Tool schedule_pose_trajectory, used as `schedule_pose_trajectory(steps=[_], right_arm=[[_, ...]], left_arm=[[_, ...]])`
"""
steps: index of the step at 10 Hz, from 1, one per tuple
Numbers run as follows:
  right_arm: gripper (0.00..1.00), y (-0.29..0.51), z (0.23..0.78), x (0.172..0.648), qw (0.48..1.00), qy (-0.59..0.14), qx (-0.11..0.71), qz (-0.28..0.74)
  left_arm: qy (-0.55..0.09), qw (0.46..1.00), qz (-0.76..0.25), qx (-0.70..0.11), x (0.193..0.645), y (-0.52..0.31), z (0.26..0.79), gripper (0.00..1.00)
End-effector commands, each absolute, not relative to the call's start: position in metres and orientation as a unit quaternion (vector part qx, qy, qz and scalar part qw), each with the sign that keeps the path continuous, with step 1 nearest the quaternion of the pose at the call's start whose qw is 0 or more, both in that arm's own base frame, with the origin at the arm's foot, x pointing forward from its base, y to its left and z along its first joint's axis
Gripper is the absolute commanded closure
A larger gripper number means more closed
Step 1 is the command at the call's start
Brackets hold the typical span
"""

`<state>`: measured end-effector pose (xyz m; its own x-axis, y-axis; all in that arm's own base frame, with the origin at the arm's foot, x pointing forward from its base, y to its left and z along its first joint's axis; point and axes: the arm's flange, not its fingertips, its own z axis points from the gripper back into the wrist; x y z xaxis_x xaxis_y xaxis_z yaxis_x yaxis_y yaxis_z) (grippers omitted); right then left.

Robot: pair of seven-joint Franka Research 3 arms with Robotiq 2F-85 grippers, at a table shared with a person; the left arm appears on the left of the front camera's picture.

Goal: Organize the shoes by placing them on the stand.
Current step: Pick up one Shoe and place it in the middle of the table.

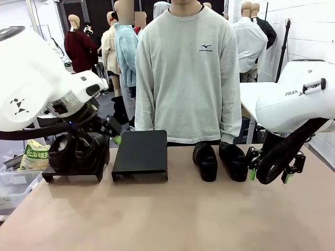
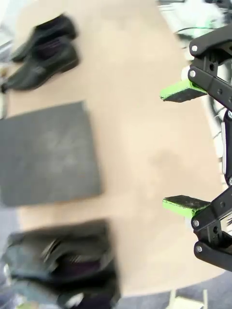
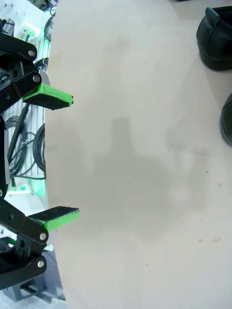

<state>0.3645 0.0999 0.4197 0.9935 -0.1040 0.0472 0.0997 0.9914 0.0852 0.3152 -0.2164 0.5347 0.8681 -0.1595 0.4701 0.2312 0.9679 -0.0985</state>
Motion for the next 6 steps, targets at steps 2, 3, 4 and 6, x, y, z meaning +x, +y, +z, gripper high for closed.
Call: schedule_pose_trajectory(steps=[2,3,4,6], right_arm=[[0.00,0.100,0.420,0.363,0.998,-0.025,0.035,-0.055],[0.00,0.100,0.420,0.363,0.998,-0.025,0.035,-0.055],[0.00,0.100,0.420,0.363,0.998,-0.025,0.035,-0.055],[0.00,0.100,0.420,0.363,0.998,-0.025,0.035,-0.055]], left_arm=[[-0.095,0.976,-0.164,-0.102,0.296,-0.236,0.542,0.00],[-0.063,0.975,-0.181,-0.115,0.288,-0.245,0.538,0.00],[-0.055,0.973,-0.182,-0.131,0.284,-0.249,0.534,0.00],[-0.140,0.968,-0.160,-0.130,0.293,-0.240,0.533,0.00]])
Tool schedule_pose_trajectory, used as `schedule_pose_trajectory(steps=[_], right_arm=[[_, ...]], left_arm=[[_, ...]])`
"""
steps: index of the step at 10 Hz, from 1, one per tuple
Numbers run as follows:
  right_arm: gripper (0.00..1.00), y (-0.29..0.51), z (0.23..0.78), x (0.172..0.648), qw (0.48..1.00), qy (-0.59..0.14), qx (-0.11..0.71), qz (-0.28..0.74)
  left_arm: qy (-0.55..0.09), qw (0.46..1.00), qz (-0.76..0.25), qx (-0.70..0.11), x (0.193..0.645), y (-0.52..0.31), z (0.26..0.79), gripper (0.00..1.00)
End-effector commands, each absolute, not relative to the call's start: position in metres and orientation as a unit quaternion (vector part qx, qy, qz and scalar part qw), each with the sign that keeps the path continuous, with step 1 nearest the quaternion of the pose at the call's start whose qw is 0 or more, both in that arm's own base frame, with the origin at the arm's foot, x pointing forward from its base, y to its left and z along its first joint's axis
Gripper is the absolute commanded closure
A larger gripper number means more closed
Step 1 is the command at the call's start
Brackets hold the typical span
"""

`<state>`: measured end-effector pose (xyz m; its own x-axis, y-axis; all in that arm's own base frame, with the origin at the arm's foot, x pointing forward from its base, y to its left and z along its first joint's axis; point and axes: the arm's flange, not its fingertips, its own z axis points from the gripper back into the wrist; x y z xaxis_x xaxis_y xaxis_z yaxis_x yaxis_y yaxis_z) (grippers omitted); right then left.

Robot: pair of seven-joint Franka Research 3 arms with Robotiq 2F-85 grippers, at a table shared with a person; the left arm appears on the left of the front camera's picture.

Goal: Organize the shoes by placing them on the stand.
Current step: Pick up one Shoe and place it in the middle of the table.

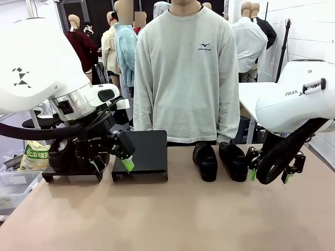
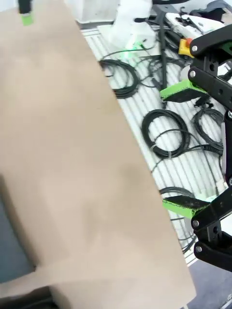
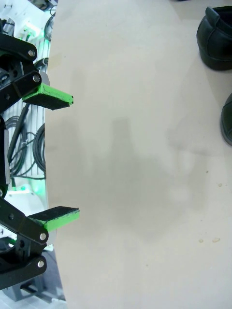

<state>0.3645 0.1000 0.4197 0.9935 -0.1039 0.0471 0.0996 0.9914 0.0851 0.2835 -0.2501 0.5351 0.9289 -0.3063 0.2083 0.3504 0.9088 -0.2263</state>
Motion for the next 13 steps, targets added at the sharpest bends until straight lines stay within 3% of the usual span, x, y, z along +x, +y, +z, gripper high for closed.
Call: schedule_pose_trajectory(steps=[1,2,4,7,11,13], right_arm=[[0.00,0.100,0.420,0.363,0.998,-0.025,0.035,-0.055],[0.00,0.100,0.420,0.364,0.998,-0.026,0.041,-0.051],[0.00,0.178,0.465,0.371,0.995,-0.052,-0.026,0.085],[0.00,0.253,0.493,0.473,0.991,-0.059,-0.034,0.114],[0.00,0.325,0.445,0.581,0.993,-0.022,-0.013,0.114],[0.00,0.340,0.420,0.589,0.996,-0.002,-0.015,0.093]], left_arm=[[-0.063,0.974,-0.177,-0.126,0.277,-0.254,0.531,0.00],[-0.063,0.974,-0.177,-0.126,0.277,-0.254,0.531,0.00],[-0.063,0.974,-0.177,-0.126,0.277,-0.254,0.531,0.00],[-0.063,0.974,-0.177,-0.126,0.277,-0.254,0.531,0.00],[-0.063,0.974,-0.177,-0.126,0.277,-0.254,0.531,0.00],[-0.063,0.974,-0.177,-0.126,0.277,-0.254,0.531,0.00]])
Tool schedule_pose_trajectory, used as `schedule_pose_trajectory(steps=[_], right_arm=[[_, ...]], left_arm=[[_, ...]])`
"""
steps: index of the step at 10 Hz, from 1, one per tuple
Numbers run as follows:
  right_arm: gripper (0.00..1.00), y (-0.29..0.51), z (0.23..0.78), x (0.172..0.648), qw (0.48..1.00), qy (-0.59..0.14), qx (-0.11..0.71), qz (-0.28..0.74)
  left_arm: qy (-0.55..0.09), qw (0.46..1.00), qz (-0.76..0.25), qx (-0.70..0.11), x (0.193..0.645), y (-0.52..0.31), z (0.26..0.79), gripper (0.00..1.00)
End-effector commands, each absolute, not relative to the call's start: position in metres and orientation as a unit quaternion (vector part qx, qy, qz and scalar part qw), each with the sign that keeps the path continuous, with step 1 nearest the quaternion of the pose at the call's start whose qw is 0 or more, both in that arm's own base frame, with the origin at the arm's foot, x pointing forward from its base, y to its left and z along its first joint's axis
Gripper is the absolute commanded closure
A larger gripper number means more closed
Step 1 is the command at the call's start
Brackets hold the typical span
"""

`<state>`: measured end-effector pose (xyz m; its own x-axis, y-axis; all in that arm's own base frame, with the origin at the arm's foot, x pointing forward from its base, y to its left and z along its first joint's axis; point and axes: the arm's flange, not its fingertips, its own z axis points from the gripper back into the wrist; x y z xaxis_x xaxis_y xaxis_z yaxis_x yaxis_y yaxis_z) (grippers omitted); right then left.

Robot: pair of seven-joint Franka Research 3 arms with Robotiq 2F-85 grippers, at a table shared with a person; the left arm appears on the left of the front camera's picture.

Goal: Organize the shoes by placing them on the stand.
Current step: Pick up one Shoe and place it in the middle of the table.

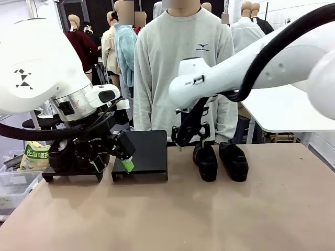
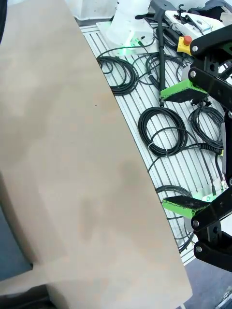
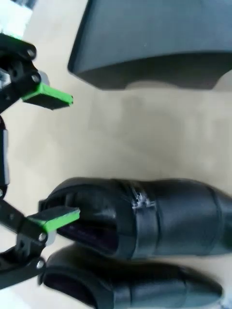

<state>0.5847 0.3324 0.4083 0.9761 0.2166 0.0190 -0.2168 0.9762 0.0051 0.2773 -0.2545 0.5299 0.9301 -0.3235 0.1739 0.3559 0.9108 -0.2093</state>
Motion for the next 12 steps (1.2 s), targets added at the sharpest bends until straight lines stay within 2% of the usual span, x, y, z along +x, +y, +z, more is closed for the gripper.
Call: schedule_pose_trajectory(steps=[1,5,12], right_arm=[[0.00,0.343,0.411,0.592,0.996,0.004,-0.026,0.088],[0.00,0.336,0.384,0.595,0.998,-0.007,-0.051,0.045],[0.00,0.327,0.339,0.591,0.998,0.030,-0.053,0.016]], left_arm=[[-0.063,0.974,-0.177,-0.126,0.277,-0.254,0.531,0.00],[-0.063,0.974,-0.177,-0.126,0.277,-0.254,0.531,0.00],[-0.063,0.974,-0.177,-0.126,0.277,-0.254,0.531,0.00]])
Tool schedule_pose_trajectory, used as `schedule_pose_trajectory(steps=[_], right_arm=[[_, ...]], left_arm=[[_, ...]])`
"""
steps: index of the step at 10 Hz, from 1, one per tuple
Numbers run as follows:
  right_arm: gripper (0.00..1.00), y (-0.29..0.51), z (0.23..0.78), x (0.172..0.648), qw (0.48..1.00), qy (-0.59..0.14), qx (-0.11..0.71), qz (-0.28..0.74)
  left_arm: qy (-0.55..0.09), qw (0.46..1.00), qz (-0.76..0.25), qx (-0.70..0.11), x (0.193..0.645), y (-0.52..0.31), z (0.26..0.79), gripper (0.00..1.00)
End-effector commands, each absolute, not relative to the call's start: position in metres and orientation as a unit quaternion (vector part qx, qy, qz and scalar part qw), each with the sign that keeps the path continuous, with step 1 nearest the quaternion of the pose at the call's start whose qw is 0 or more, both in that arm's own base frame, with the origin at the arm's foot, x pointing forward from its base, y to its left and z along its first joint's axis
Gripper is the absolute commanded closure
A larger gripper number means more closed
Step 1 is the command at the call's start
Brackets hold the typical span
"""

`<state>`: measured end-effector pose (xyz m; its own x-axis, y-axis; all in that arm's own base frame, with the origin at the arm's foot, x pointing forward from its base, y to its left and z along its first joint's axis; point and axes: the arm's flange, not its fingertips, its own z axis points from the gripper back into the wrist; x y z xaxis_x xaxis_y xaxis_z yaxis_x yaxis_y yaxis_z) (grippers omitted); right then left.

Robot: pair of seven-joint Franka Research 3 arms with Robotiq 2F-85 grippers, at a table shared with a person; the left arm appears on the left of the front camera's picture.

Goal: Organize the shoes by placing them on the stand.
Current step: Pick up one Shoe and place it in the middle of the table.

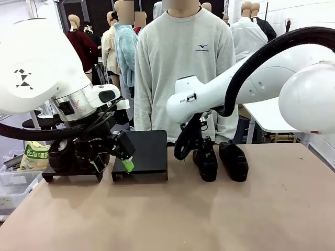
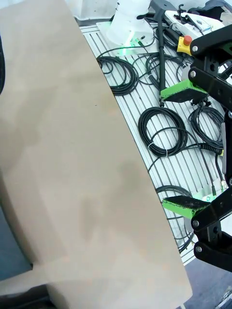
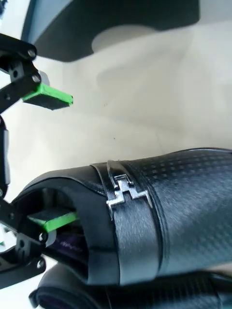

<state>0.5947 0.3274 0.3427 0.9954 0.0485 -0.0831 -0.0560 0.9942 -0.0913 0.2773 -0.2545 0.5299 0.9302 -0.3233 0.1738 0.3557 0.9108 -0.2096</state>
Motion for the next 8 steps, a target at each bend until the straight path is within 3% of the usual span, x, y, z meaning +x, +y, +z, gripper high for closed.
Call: schedule_pose_trajectory(steps=[1,6,7,8], right_arm=[[0.03,0.3264,0.3349,0.5899,0.998,0.029,-0.052,0.014],[0.90,0.3217,0.3324,0.5944,0.998,0.039,-0.045,0.015],[1.00,0.3193,0.3309,0.5969,0.998,0.043,-0.045,0.011],[1.00,0.3175,0.3309,0.5981,0.998,0.046,-0.045,0.009]], left_arm=[[-0.063,0.974,-0.177,-0.126,0.2773,-0.2536,0.5310,0.00],[-0.063,0.974,-0.177,-0.126,0.2773,-0.2536,0.5310,0.00],[-0.063,0.974,-0.177,-0.126,0.2773,-0.2536,0.5310,0.00],[-0.063,0.974,-0.177,-0.126,0.2773,-0.2536,0.5310,0.00]])
